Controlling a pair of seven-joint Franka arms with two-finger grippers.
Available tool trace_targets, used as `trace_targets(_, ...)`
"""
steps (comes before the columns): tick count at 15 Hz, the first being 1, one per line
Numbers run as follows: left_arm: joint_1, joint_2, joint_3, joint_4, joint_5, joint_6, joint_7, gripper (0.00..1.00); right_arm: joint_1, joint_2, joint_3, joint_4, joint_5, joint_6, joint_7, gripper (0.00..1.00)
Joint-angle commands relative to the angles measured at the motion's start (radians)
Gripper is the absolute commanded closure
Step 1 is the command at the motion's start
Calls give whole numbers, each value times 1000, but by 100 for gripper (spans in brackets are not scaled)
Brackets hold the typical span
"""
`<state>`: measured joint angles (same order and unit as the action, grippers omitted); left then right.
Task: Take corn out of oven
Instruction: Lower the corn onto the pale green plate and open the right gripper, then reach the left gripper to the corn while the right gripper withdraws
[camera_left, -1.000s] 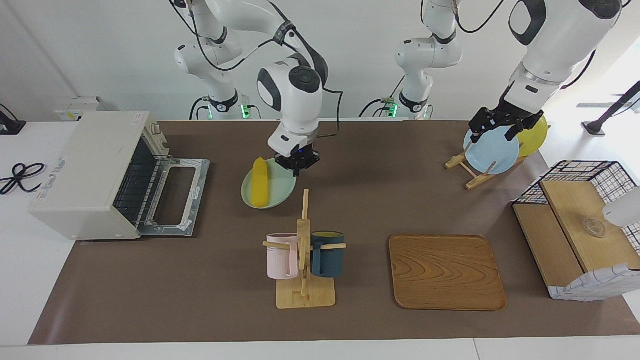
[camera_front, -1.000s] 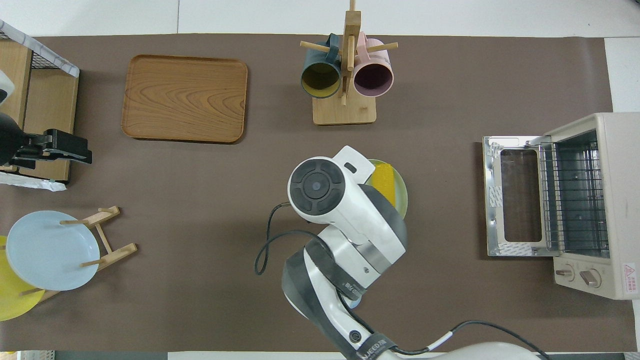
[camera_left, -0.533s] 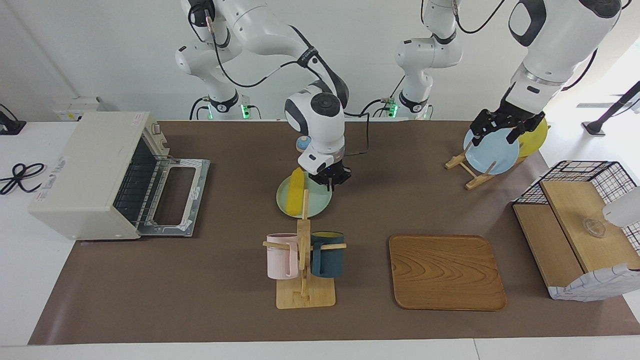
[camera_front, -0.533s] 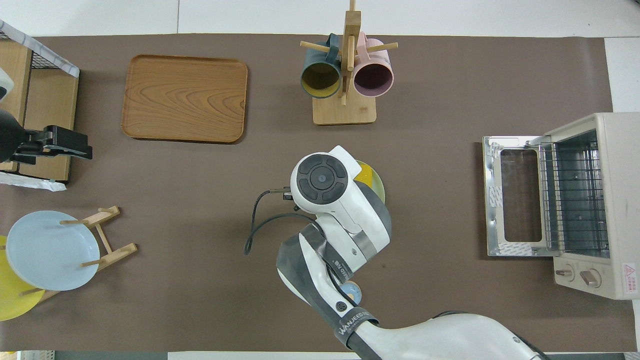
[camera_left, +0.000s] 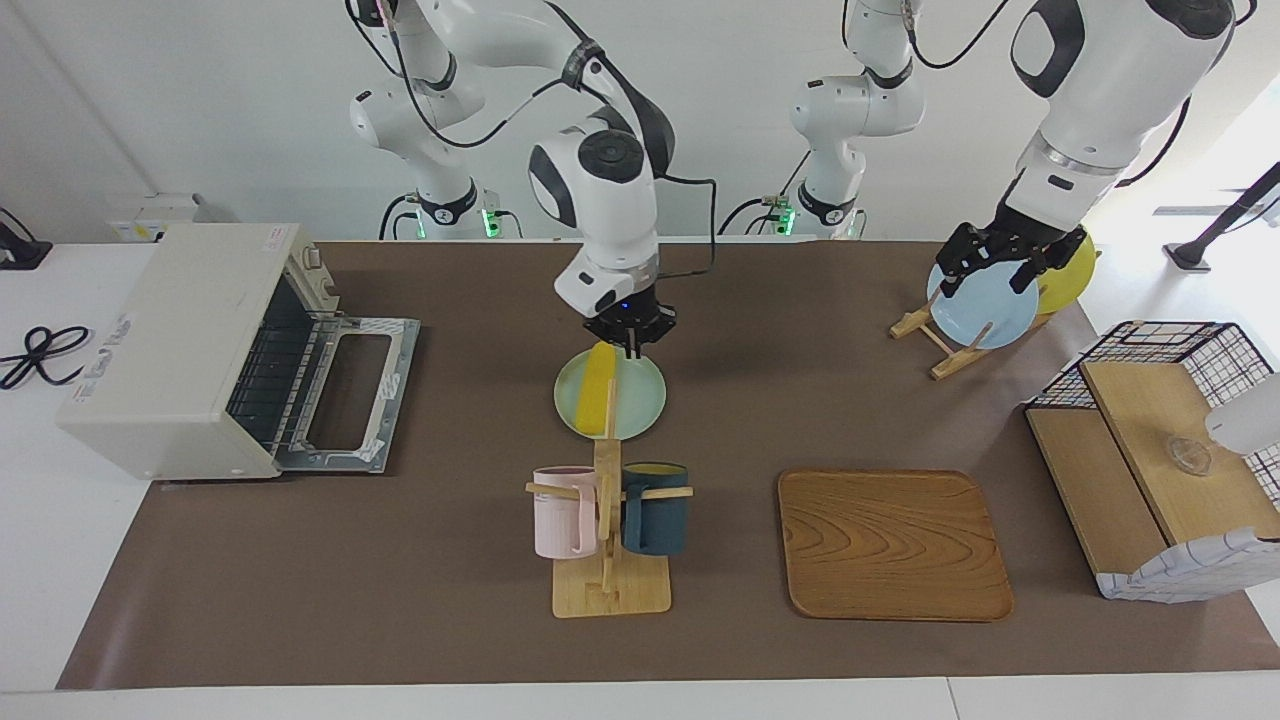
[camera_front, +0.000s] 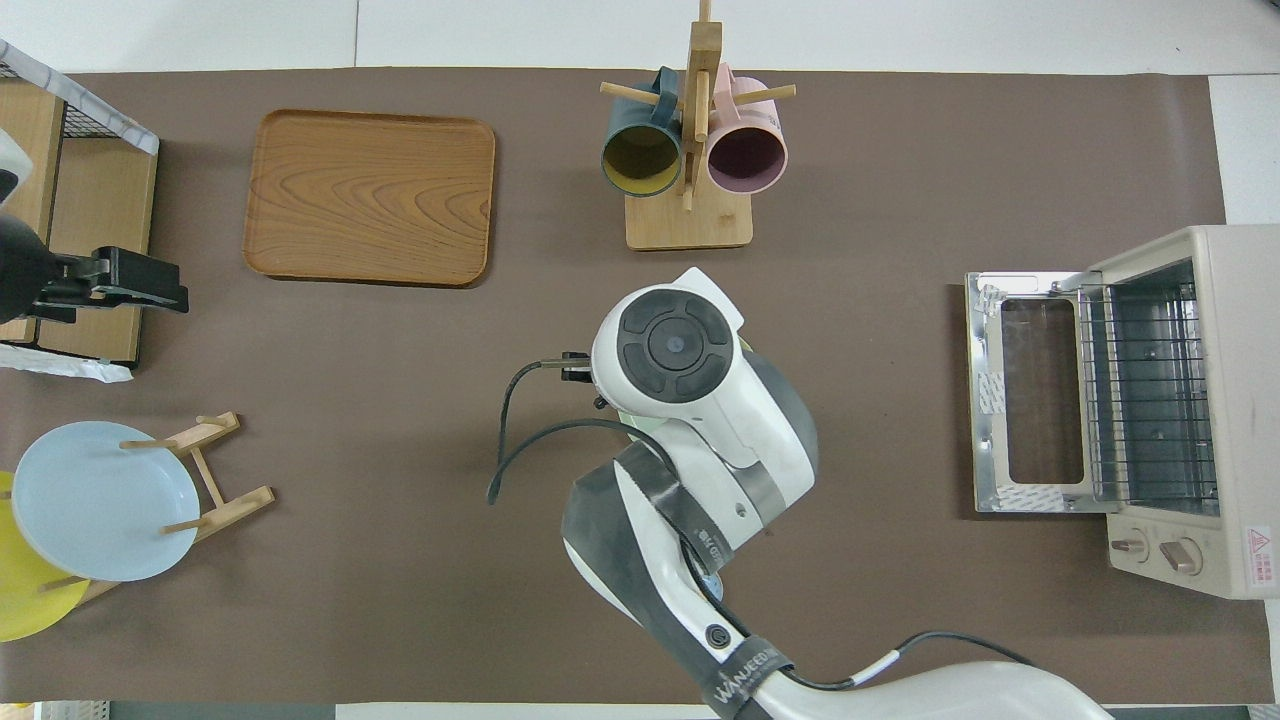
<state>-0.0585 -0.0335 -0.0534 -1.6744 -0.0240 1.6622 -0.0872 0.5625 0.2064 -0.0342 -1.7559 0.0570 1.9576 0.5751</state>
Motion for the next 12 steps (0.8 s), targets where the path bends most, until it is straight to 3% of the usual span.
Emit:
trace_targets(1, -78, -9, 4, -65, 9, 53, -3, 0, -149, -80, 10, -115, -12, -51, -163, 100)
trace_targets(4, -176, -5, 6, -136, -49, 135, -84, 0, -242, -154, 8, -320, -16, 47, -239, 100)
trace_targets(8, -366, 79, 6, -166, -62, 275, -317, 0, -392, -223, 8, -586, -54, 332, -412, 100)
trace_targets(12, -521, 216, 6, -160, -71, 474, -462, 0, -467, -228, 8, -655, -100, 408, -488, 100)
